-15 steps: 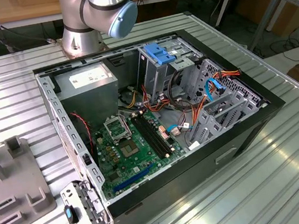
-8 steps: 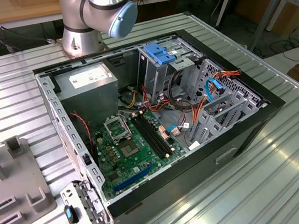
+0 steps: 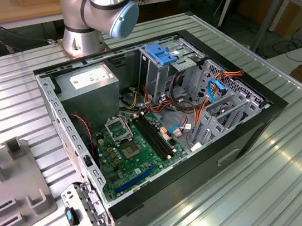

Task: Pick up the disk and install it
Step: 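Pick up the disk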

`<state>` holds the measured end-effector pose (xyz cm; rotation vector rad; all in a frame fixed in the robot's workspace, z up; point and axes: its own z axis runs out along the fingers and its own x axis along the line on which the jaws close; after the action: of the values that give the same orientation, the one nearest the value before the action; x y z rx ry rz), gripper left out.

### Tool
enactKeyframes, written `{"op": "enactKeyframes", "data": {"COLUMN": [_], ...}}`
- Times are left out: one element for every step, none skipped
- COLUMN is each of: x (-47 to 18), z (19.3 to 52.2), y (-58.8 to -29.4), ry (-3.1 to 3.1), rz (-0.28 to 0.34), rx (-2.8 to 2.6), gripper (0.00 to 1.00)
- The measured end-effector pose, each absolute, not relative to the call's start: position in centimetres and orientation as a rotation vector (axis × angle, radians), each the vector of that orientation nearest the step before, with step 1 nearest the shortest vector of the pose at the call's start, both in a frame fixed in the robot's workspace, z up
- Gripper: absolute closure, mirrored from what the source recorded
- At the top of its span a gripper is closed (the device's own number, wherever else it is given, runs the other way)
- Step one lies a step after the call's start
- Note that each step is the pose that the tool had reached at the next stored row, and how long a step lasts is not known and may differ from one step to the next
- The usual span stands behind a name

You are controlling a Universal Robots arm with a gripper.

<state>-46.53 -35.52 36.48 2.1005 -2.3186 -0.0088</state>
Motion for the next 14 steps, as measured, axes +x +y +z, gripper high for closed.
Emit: {"op": "enactKeyframes", "data": {"x": [-46.52,-46.53,-46.53,-46.53,-46.53,-46.51,-46.51,-46.51,-46.5,-46.51,-46.5,-46.51,-46.5,-46.51], "z": [36.45,36.4,36.34,36.27,36.21,36.2,36.2,36.2,36.2,36.2,36.2,36.19,36.19,36.18], "y": [-35.51,-35.51,-35.5,-35.48,-35.43,-35.32,-35.32,-35.31,-35.17,-35.02,-34.94,-34.84,-34.81,-34.8], "ry": [-2.296,-2.263,-2.235,-2.2,-2.173,-2.163,-2.163,-2.163,-2.163,-2.163,-2.163,-2.163,-2.163,-2.163], "rz": [-0.008,-0.007,-0.006,-0.006,-0.006,-0.005,-0.005,-0.005,-0.005,-0.006,-0.005,-0.006,-0.005,-0.005], "rx": [2.126,2.161,2.191,2.226,2.252,2.262,2.262,2.262,2.262,2.262,2.262,2.262,2.262,2.262], "gripper": [0.89,0.89,0.89,0.89,0.89,0.89,0.89,0.89,0.89,0.89,0.89,0.89,0.89,0.89]}}
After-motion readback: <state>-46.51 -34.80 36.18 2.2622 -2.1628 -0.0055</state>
